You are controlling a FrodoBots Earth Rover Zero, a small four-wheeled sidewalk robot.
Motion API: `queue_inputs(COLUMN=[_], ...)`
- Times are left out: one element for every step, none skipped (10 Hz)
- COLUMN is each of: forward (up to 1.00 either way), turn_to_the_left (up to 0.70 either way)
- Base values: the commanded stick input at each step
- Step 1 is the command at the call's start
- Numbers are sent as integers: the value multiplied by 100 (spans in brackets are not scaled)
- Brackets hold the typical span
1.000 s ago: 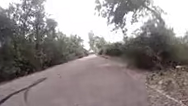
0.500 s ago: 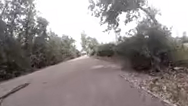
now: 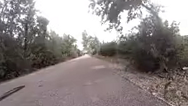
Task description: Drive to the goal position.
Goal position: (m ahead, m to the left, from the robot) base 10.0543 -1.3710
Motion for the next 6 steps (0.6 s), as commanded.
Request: queue_inputs(forward=[0, 0, 0, 18, 37, 57], turn_to_the_left=[0, 0, 0, 0, 0, 0])
